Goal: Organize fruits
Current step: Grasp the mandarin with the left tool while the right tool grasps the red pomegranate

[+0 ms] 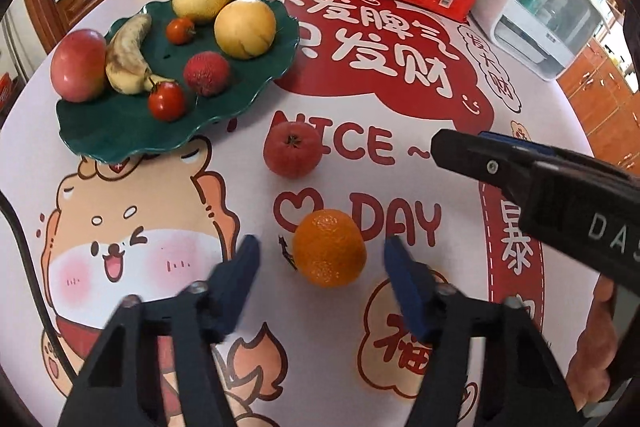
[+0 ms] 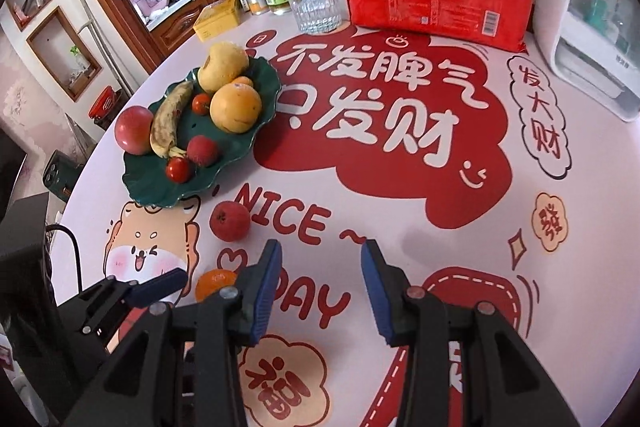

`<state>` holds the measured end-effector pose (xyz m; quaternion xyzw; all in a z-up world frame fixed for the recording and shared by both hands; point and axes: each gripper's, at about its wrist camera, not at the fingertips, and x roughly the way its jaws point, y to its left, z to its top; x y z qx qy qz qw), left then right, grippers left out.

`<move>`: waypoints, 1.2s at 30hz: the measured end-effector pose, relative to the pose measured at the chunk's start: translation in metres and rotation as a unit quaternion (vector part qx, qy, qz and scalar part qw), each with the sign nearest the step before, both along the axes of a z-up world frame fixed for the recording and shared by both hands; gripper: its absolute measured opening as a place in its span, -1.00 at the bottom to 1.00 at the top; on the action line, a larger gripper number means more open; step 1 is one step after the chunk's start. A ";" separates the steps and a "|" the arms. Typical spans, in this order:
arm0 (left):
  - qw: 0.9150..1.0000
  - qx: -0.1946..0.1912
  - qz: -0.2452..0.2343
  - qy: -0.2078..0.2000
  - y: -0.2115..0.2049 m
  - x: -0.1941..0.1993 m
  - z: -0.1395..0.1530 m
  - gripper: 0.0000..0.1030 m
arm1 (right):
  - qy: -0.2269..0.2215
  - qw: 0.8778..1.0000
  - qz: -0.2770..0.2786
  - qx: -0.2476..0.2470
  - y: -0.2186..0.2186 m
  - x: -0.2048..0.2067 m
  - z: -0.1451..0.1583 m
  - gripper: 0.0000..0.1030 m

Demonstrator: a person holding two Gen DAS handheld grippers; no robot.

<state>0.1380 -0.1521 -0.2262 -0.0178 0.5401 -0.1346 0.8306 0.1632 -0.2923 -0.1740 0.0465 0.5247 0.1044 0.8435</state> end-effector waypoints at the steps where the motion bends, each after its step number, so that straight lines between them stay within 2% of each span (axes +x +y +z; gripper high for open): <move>1: 1.000 0.000 0.001 0.002 0.000 0.001 -0.001 -0.13 | 0.001 1.000 0.002 0.001 0.001 0.001 -0.002 -0.19; 5: 1.000 -0.006 0.004 0.000 0.001 0.000 -0.003 -0.28 | 0.005 1.000 0.009 0.003 0.006 0.003 -0.007 -0.19; 13: 1.000 -0.008 0.022 -0.004 0.028 -0.004 -0.002 -0.29 | 0.015 0.999 0.033 0.006 0.026 0.010 -0.019 -0.19; 24: 0.996 -0.018 0.087 -0.010 0.094 0.003 0.009 -0.29 | 0.029 0.997 0.066 0.017 0.064 0.025 -0.034 -0.19; 36: 0.994 -0.029 0.103 -0.016 0.123 0.012 0.015 -0.29 | 0.026 0.997 0.077 0.002 0.093 0.034 -0.044 -0.19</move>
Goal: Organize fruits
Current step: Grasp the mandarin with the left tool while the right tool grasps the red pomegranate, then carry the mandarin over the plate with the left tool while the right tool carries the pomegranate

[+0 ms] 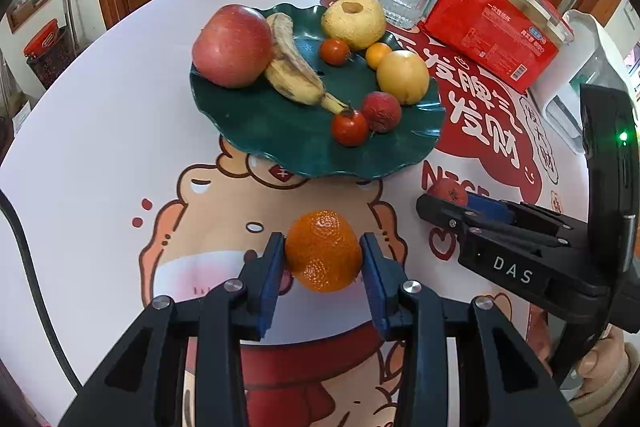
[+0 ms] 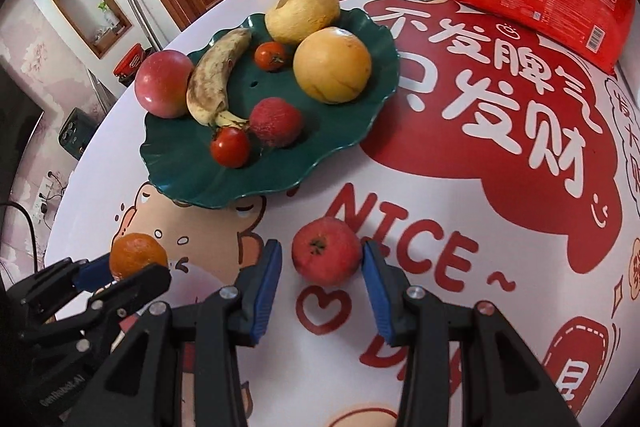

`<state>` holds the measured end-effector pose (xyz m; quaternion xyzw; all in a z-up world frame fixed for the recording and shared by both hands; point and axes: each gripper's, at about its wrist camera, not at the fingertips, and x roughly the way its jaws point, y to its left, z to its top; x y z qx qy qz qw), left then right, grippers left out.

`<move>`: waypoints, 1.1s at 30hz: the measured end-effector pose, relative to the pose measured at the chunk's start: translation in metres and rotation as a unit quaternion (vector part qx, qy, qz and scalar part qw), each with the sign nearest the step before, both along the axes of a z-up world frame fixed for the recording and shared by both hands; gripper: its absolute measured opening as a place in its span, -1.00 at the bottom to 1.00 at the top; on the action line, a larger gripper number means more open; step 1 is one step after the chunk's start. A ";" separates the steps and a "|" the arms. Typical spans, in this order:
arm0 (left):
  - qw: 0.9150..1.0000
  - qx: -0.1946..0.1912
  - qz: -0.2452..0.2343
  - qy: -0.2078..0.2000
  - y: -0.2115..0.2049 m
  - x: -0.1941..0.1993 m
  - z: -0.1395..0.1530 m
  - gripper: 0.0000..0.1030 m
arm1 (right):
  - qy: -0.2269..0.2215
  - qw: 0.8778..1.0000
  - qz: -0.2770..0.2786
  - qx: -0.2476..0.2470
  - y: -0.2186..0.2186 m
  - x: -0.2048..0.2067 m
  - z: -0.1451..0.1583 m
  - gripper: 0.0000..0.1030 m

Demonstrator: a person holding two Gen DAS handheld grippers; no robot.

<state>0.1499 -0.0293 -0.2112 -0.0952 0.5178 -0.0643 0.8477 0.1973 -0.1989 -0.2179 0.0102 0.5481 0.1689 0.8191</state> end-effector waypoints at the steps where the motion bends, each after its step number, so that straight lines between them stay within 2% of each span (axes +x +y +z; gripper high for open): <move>1: 1.000 -0.001 0.000 0.000 0.003 0.000 0.000 -0.29 | 0.000 1.000 0.000 -0.001 0.001 0.000 0.000 -0.19; 4: 1.000 -0.004 0.001 0.001 0.008 0.002 0.000 -0.29 | -0.005 1.000 -0.004 -0.001 0.002 -0.001 0.000 -0.22; 5: 1.000 -0.004 0.001 0.001 0.010 0.003 0.001 -0.29 | -0.006 1.000 -0.006 -0.001 0.002 -0.002 0.000 -0.32; 12: 1.000 -0.003 -0.015 -0.004 0.013 0.007 0.013 -0.29 | -0.008 1.000 -0.007 0.004 0.005 -0.009 0.003 -0.32; 17: 0.999 -0.001 -0.035 -0.007 0.012 0.015 0.034 -0.29 | -0.023 1.000 -0.011 0.018 0.007 -0.016 0.025 -0.32; 25: 0.997 0.008 -0.066 -0.035 0.014 0.038 0.094 -0.29 | -0.080 0.996 -0.021 0.036 0.008 -0.012 0.095 -0.32; 33: 0.992 0.030 -0.096 -0.083 0.016 0.070 0.158 -0.29 | -0.144 0.989 -0.023 0.038 0.019 0.003 0.170 -0.32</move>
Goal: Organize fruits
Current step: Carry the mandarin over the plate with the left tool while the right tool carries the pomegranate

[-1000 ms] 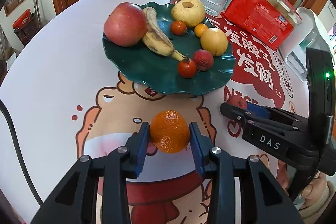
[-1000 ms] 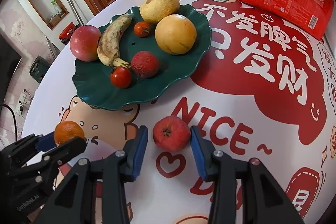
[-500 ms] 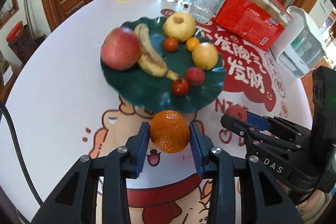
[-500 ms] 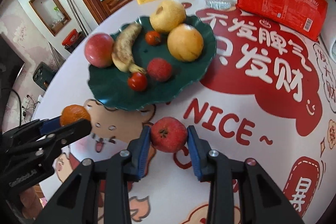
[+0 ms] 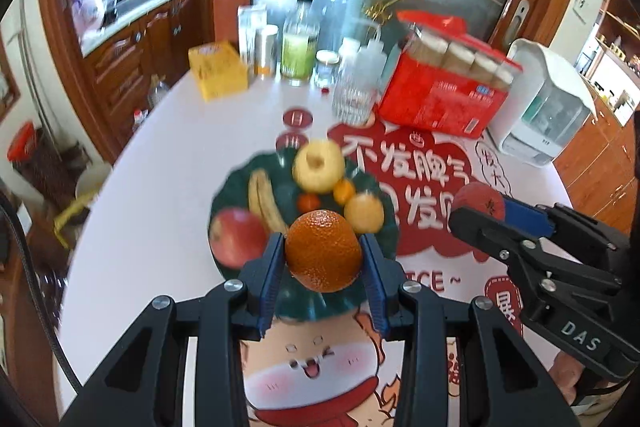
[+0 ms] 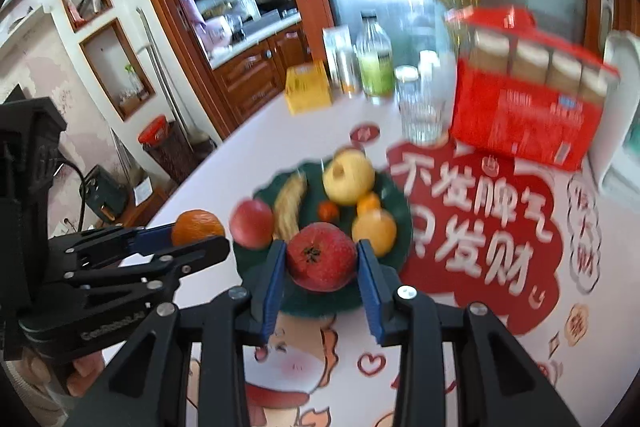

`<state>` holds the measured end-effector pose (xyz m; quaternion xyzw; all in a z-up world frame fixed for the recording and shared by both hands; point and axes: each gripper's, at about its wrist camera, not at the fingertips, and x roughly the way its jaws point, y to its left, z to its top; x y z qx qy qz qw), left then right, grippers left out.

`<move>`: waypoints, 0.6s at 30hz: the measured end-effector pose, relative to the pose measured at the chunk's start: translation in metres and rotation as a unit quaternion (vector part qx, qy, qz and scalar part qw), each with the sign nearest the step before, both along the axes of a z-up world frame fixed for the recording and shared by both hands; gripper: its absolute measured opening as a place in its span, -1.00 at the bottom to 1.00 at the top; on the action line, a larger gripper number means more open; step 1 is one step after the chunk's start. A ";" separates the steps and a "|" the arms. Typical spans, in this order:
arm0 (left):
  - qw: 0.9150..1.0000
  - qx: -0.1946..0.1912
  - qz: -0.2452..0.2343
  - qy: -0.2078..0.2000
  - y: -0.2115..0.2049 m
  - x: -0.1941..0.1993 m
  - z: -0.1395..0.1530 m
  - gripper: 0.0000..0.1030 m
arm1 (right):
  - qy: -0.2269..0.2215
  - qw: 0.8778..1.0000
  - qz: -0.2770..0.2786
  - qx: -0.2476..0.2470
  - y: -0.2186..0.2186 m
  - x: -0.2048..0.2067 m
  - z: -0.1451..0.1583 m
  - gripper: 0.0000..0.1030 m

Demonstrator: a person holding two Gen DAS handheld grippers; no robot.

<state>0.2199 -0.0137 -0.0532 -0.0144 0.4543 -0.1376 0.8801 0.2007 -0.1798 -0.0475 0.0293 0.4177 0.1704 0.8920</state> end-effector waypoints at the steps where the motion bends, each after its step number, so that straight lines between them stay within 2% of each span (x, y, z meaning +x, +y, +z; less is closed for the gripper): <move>1: 1.000 0.003 -0.005 -0.005 0.000 0.006 0.007 -0.29 | -0.010 1.000 -0.001 -0.003 0.002 0.003 0.009 -0.32; 6: 1.000 0.016 -0.022 -0.009 -0.001 0.033 0.024 -0.29 | -0.038 0.999 -0.008 -0.006 0.009 0.015 0.035 -0.32; 10: 0.999 0.025 -0.029 -0.004 -0.002 0.056 0.021 -0.29 | -0.051 0.998 -0.018 -0.012 0.014 0.033 0.043 -0.32; 13: 0.999 0.028 -0.035 0.015 -0.001 0.076 0.007 -0.29 | -0.041 0.999 -0.026 -0.018 0.015 0.047 0.035 -0.32; 18: 0.997 0.038 -0.050 0.042 -0.005 0.097 -0.024 -0.29 | -0.003 0.999 -0.032 -0.037 0.019 0.063 -0.004 -0.32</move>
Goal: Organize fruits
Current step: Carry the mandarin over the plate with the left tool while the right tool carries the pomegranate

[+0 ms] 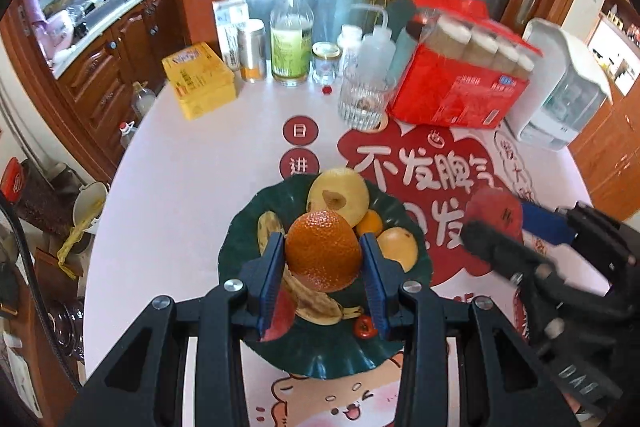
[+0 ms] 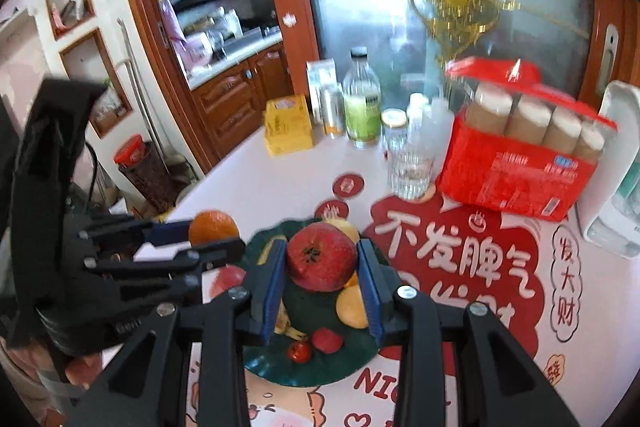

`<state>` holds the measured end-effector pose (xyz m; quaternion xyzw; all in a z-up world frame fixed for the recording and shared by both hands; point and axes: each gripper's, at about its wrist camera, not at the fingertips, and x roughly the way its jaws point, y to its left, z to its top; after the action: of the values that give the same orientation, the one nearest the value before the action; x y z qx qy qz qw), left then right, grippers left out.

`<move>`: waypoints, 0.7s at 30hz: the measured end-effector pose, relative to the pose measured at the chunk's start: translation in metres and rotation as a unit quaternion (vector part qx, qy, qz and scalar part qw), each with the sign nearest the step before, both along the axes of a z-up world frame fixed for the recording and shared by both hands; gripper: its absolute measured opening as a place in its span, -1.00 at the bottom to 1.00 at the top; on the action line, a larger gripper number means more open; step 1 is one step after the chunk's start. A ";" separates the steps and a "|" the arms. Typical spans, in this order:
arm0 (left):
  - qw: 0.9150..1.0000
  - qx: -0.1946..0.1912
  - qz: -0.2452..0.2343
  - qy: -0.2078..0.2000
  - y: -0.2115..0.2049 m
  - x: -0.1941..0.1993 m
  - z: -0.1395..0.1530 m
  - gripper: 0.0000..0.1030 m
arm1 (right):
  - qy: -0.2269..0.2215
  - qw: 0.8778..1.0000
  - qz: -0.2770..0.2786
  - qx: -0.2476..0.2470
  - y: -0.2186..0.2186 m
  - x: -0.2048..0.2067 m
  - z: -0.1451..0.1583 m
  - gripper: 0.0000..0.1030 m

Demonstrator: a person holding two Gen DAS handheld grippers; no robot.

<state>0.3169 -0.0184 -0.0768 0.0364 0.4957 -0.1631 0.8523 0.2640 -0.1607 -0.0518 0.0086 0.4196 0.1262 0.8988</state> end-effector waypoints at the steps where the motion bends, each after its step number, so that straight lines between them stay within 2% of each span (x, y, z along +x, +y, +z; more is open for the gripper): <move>1: 1.000 0.004 -0.003 0.004 -0.001 0.003 -0.007 -0.29 | 0.007 1.000 0.001 -0.005 0.001 0.002 -0.009 -0.32; 10: 0.998 0.003 -0.020 0.060 -0.008 0.038 -0.063 -0.29 | 0.073 0.996 0.024 -0.037 0.018 0.011 -0.089 -0.32; 15: 0.997 0.007 -0.034 0.073 -0.016 0.047 -0.084 -0.29 | 0.088 0.995 0.032 -0.035 0.024 0.014 -0.115 -0.32; 21: 0.996 0.014 -0.046 0.075 -0.023 0.050 -0.097 -0.29 | 0.092 0.995 0.039 -0.029 0.029 0.019 -0.127 -0.31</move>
<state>0.3667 -0.0413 -0.1733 0.0585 0.5584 -0.1975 0.8036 0.2833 -0.1320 -0.1789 -0.0219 0.5038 0.1478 0.8508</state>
